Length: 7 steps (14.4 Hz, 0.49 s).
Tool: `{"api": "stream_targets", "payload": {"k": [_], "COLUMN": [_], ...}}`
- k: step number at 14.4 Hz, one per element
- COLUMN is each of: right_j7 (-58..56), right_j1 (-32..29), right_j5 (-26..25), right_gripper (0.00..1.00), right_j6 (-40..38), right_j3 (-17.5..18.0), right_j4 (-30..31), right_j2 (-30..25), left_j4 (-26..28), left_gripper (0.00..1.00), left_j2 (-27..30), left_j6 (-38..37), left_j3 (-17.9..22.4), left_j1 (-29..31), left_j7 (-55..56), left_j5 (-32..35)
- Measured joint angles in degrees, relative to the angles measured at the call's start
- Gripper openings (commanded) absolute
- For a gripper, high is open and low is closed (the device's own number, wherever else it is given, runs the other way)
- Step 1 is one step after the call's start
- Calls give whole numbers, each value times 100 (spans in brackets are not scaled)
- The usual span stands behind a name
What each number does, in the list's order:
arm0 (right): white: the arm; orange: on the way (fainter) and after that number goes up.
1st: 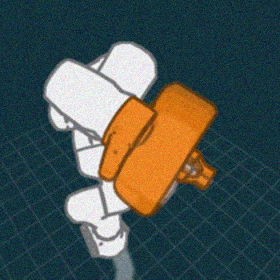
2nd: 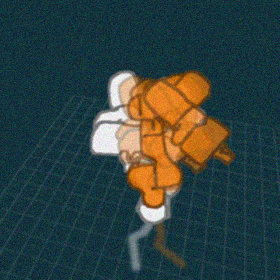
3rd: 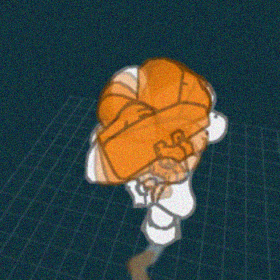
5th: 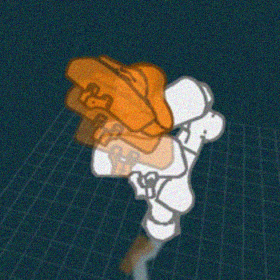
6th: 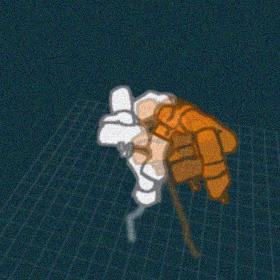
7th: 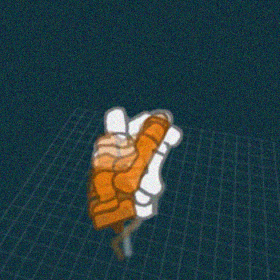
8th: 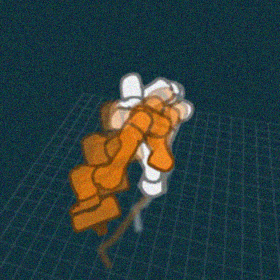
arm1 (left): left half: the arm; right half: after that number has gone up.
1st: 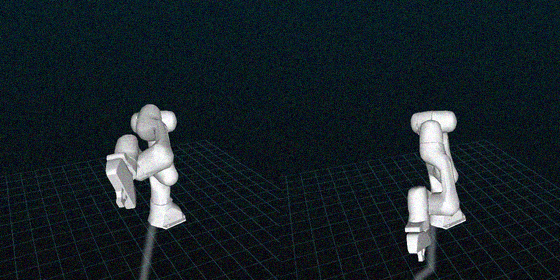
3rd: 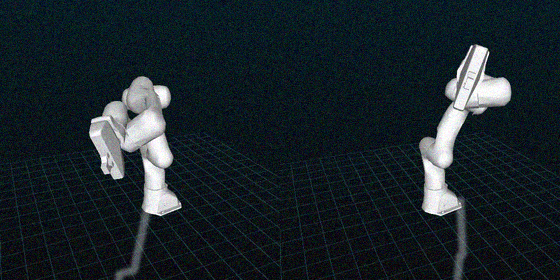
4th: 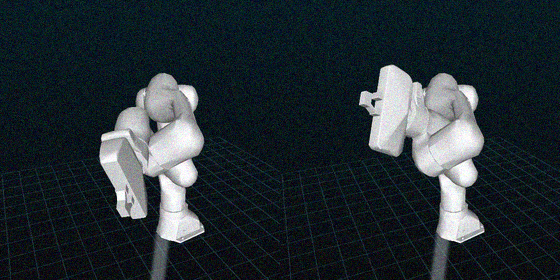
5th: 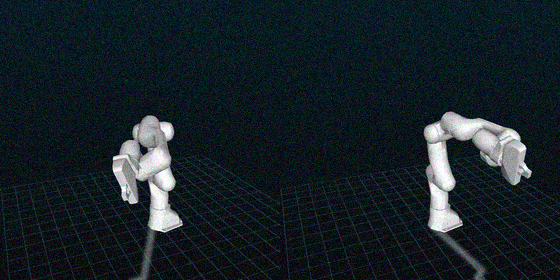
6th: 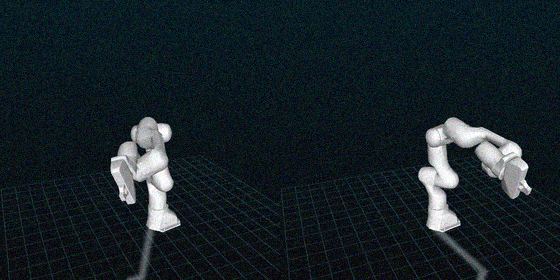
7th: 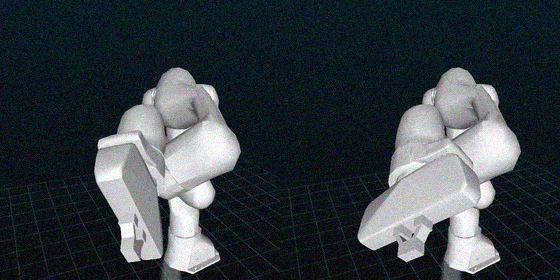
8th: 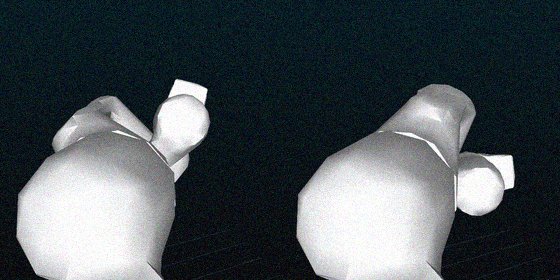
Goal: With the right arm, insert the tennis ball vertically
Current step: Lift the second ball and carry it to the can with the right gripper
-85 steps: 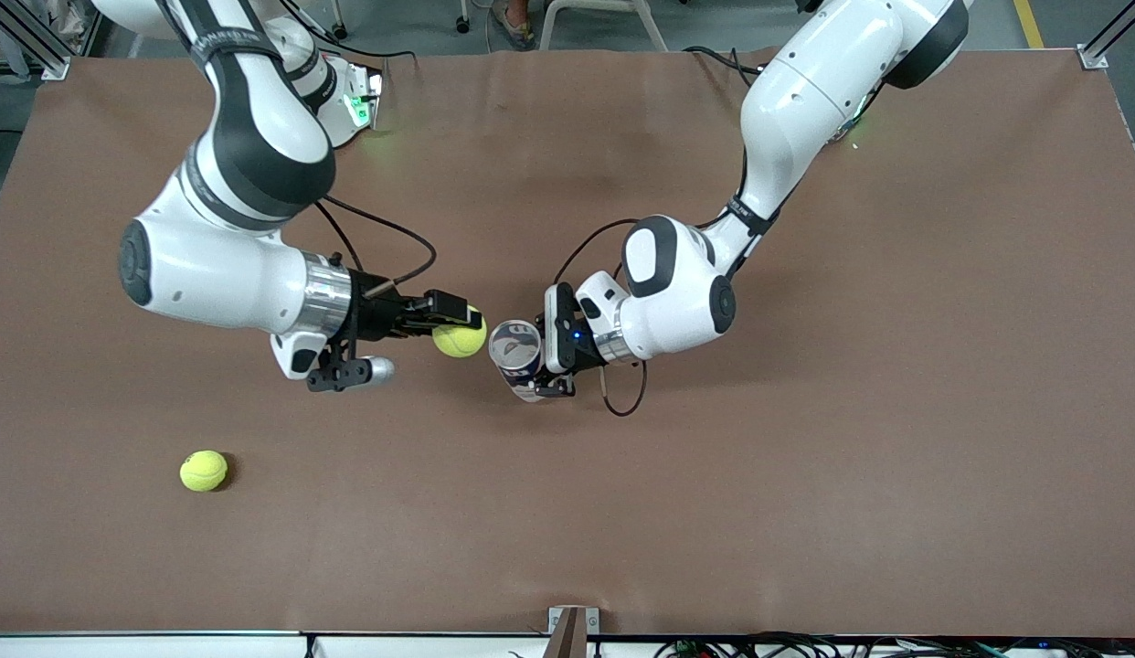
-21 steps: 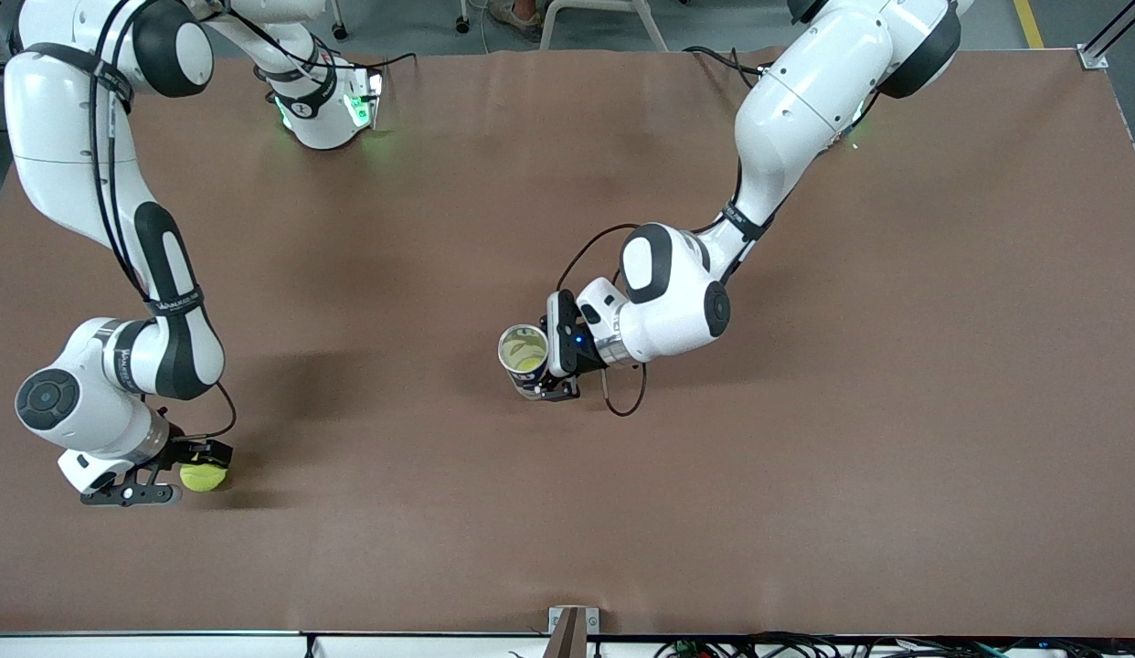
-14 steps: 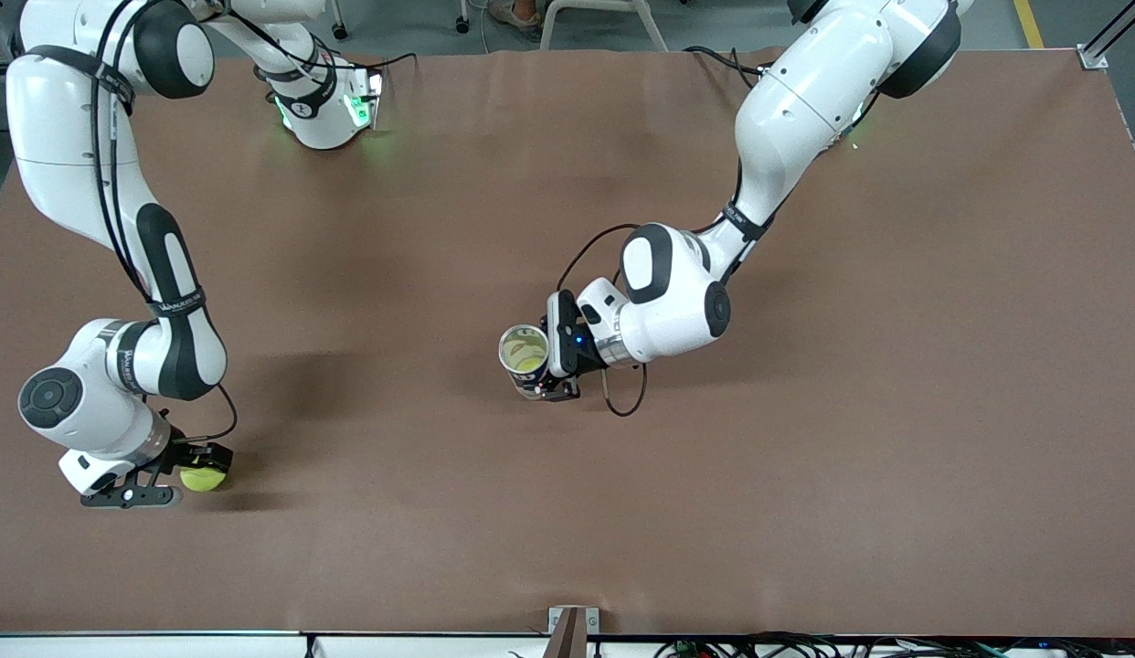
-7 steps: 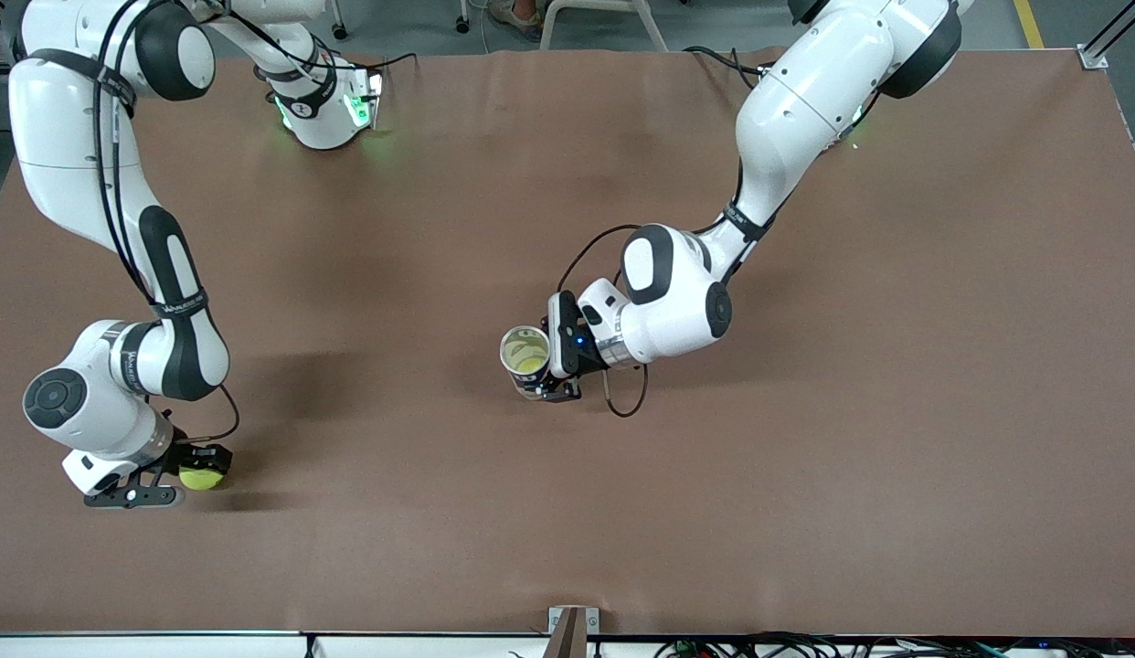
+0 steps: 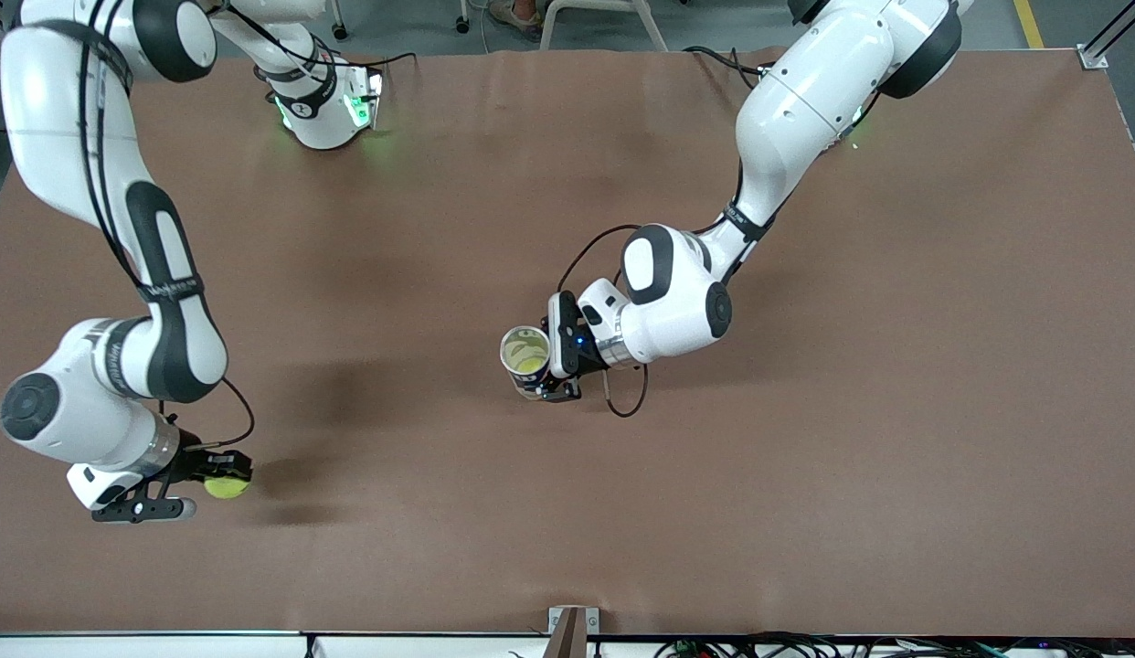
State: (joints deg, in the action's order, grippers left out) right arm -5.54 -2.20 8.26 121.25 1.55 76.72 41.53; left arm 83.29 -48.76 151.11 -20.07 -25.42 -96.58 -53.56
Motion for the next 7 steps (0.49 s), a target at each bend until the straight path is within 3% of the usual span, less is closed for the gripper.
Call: {"api": "stream_targets", "payload": {"k": [2, 7], "right_j7": [676, 3354], "right_j1": [243, 1075], "right_j5": [424, 630], "right_gripper": [36, 36], "right_j6": [-1013, -1954], "right_j3": [66, 631], "right_j4": [-216, -260], "right_j2": [-393, -1028], "left_j4": [1, 1], "left_gripper": [79, 79], "left_j2": [0, 0], "left_j6": [0, 0], "left_j3": [0, 0], "left_j1": [1, 7], "left_j7": [0, 0], "left_j5": [0, 0]}}
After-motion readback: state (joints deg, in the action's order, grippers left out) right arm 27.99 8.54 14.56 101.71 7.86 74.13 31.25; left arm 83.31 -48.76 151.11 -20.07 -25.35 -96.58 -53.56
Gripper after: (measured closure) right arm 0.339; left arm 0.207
